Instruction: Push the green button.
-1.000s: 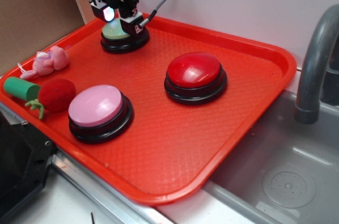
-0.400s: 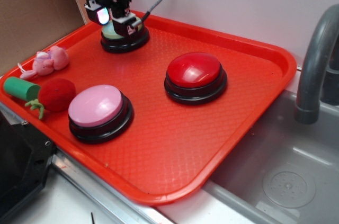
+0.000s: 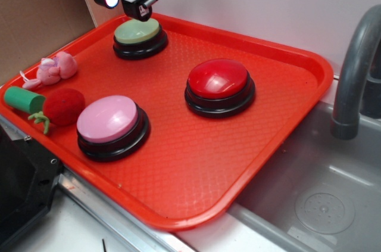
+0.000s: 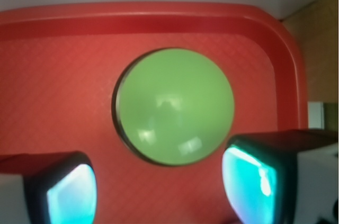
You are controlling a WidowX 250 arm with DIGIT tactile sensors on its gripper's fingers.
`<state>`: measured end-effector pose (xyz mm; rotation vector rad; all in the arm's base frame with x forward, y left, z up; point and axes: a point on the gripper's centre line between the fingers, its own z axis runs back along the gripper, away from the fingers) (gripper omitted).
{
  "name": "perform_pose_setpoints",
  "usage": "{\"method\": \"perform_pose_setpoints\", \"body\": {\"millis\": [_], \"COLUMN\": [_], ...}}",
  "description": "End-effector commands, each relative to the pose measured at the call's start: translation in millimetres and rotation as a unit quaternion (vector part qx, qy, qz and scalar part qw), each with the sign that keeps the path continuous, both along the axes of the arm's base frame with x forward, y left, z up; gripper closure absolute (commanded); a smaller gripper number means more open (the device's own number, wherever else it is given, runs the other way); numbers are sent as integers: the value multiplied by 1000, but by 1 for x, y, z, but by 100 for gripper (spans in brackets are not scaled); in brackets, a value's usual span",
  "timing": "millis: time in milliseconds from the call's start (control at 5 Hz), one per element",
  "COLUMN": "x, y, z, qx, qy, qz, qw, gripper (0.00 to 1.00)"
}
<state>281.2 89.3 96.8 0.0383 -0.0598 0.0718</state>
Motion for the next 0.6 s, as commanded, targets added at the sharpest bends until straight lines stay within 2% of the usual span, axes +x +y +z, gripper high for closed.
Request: {"method": "perform_pose_setpoints", "body": {"millis": [0,400], "x": [5,-4], "y": [-2,-11], "z": [51,65], "qx": [22,38], "qy": [-61,-72], "qz": [-2,-5], "qw": [998,997], "gripper": [0,0]}}
